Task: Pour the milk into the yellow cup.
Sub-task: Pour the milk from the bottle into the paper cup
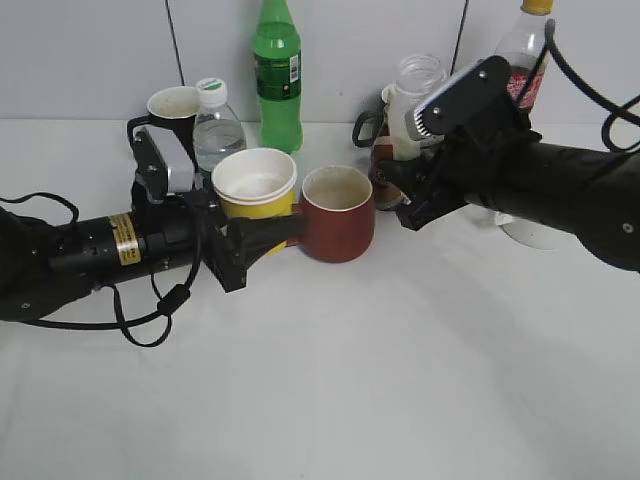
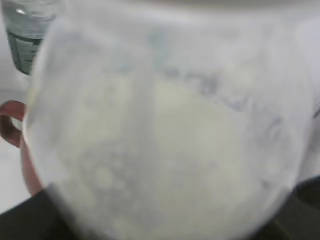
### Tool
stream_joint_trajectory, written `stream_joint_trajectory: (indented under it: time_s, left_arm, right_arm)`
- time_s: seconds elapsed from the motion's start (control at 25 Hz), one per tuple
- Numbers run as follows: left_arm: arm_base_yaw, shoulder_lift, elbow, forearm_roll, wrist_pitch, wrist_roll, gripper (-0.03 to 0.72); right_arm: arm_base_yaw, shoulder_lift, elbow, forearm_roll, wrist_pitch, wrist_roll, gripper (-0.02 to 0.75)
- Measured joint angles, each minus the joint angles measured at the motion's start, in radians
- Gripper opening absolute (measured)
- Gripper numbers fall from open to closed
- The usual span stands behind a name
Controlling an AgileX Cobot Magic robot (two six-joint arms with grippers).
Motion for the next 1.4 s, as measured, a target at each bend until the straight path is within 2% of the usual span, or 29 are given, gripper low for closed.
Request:
stream_joint_trajectory:
  time_s: [0.2, 0.28, 0.52, 1.2, 1.4]
  left_arm:
    - [-0.044, -0.052, 0.0, 0.002, 0.035, -0.022, 0.405]
    - [-0.088, -0.065, 0.0, 0.004, 0.061, -0.027, 0.403]
    - [-0.142, -0.067, 0.0, 0.006, 0.071, -0.048, 0.399]
    - [-0.149, -0.067, 0.0, 0.009, 0.125, -0.049, 0.389]
    - [-0.149, -0.067, 0.0, 0.044, 0.125, -0.049, 0.389]
  right_arm:
    - [0.062, -0.005, -0.099, -0.035, 0.159, -0.136, 0.438]
    - [0.077, -0.005, -0.126, -0.05, 0.19, -0.195, 0.438]
    - [0.092, -0.005, -0.152, -0.108, 0.224, -0.351, 0.438]
    - [0.092, -0.005, -0.152, -0.126, 0.235, -0.755, 0.438]
    - [0.092, -0.005, -0.152, -0.126, 0.234, -0.84, 0.438]
